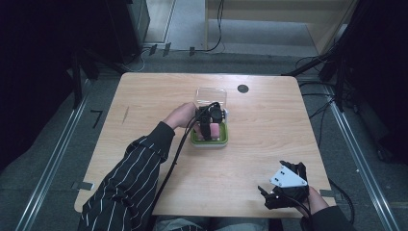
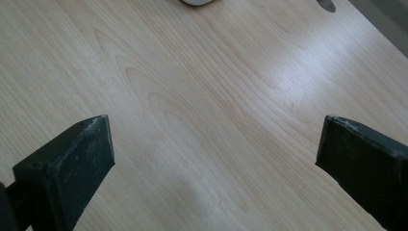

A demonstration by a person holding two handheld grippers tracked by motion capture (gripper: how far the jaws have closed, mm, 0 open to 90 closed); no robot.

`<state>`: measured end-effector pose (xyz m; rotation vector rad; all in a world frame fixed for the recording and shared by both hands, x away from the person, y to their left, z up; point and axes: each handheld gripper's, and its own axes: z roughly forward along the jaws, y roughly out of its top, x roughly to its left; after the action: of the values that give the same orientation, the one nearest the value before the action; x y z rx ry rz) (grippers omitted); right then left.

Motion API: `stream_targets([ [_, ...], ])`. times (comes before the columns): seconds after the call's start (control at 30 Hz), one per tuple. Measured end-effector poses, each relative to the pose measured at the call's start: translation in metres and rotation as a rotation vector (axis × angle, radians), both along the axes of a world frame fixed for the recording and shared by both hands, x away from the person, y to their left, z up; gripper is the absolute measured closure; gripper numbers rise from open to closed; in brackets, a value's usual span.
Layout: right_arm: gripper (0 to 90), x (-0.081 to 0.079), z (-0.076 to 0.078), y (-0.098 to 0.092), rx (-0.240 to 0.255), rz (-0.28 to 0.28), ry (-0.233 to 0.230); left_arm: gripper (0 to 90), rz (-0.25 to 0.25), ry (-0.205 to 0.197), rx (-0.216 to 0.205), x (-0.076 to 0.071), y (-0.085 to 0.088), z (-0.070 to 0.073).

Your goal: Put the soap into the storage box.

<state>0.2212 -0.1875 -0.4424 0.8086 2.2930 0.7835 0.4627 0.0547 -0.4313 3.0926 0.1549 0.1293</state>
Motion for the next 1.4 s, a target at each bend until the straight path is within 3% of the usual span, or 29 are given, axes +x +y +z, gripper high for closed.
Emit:
stream_targets([
  [0.63, 0.0, 0.000, 0.000, 0.000, 0.001, 0.001, 0.000, 38.2, 0.007, 0.021, -0.009, 0.004, 0.002, -0.009],
  [0.93, 0.0, 0.000, 0.000, 0.000, 0.001, 0.000, 0.001, 32.7, 0.052, 0.021, -0.055, 0.005, 0.005, 0.006],
  [1.0, 0.0, 0.000, 0.000, 0.000, -0.001, 0.002, -0.001, 29.8, 0.074, 0.034, -0.052, 0.006, 0.006, 0.010],
  [1.23, 0.0, 0.000, 0.000, 0.000, 0.001, 0.001, 0.001, 13.6, 0.124, 0.004, -0.033, 0.003, 0.011, 0.020],
  [1.4, 0.0, -0.001, 0.000, 0.001, 0.001, 0.004, 0.003, 13.2, 0.160, -0.011, -0.021, 0.001, 0.017, 0.029],
])
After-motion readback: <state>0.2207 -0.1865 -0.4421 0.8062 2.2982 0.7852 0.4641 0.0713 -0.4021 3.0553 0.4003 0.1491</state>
